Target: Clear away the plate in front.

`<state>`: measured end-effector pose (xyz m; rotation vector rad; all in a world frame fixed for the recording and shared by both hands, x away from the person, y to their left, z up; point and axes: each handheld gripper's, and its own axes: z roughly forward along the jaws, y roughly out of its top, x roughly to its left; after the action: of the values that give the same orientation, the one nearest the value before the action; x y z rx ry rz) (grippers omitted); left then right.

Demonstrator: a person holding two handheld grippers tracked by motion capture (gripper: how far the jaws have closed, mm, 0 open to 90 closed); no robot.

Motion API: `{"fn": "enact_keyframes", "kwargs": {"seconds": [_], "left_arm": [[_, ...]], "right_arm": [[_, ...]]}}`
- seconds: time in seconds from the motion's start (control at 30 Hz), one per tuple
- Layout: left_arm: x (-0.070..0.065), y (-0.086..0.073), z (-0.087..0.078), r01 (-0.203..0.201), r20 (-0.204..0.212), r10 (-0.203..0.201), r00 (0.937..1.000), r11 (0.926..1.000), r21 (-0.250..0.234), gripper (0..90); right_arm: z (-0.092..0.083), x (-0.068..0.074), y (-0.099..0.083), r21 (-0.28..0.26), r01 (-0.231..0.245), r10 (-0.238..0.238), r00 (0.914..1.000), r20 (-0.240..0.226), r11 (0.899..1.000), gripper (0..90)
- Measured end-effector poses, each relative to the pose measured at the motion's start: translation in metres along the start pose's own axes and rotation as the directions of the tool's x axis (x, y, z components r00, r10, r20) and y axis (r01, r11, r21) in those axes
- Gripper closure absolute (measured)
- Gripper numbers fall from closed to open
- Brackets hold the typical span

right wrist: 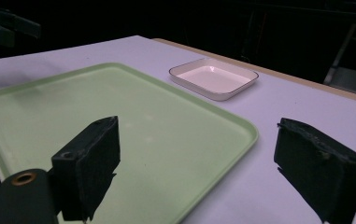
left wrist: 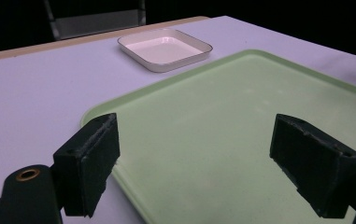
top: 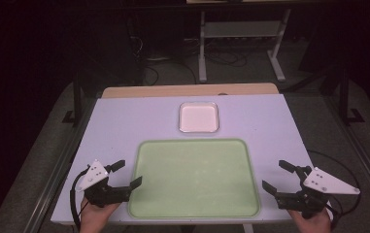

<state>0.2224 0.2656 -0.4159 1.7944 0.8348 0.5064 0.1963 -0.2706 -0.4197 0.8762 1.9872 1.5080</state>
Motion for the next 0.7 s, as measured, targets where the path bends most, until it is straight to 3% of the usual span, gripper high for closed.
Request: {"fn": "enact_keyframes", "kwargs": {"seconds": [0.2,0.7], "left_arm": [[-0.0002,-0.0002,0.0046,0.000,0.003,0.000,1.0000,0.9999,0.015,15.4],[0.0035,0.0065,0.0076,0.009,0.023,-0.009,0.9997,1.0000,-0.003,15.5]], "right_arm": [[-0.0012,-0.0036,-0.0023,0.001,-0.012,0.012,0.9999,-0.001,1.000,13.5],[-0.0043,-0.0021,-0.0042,0.007,-0.009,0.009,0.9999,0.012,1.000,13.5]]}}
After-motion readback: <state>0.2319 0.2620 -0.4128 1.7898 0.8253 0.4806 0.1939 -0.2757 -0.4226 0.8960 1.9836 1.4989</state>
